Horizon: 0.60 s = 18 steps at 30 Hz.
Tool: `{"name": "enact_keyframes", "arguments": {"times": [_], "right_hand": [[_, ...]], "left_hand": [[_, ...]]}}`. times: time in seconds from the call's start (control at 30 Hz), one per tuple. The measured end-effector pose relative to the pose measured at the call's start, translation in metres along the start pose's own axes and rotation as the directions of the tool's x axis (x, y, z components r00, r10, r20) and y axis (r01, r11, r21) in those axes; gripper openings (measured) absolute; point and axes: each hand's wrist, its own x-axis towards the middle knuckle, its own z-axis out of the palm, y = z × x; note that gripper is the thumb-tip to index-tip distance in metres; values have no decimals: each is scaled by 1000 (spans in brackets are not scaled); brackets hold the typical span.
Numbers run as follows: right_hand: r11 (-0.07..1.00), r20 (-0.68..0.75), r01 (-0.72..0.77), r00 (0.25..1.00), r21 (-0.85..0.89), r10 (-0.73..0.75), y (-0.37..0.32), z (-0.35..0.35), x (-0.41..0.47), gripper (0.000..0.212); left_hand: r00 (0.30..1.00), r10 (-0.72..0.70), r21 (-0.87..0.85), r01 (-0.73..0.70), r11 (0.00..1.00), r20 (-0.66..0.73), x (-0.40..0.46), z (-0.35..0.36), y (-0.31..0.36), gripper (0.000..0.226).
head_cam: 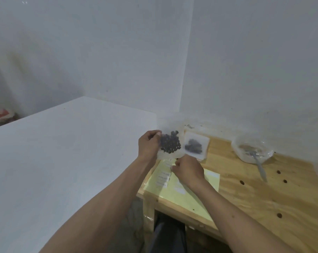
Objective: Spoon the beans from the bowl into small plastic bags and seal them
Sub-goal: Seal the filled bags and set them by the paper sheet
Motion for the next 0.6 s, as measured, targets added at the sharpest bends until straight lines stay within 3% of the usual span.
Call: {"name": "enact_keyframes", "arguments": {"times": [0.3,0.6], "right_hand": [[986,-33,-148,988,75,151,-11,4,8,40],[987,-8,-160,987,13,160,-14,-2,12,27]], "left_hand": [[999,-28,-42,27,999,-20,11,-9,-9,11],[999,-35,-75,34,997,-19,13,-13,-7,11]]}}
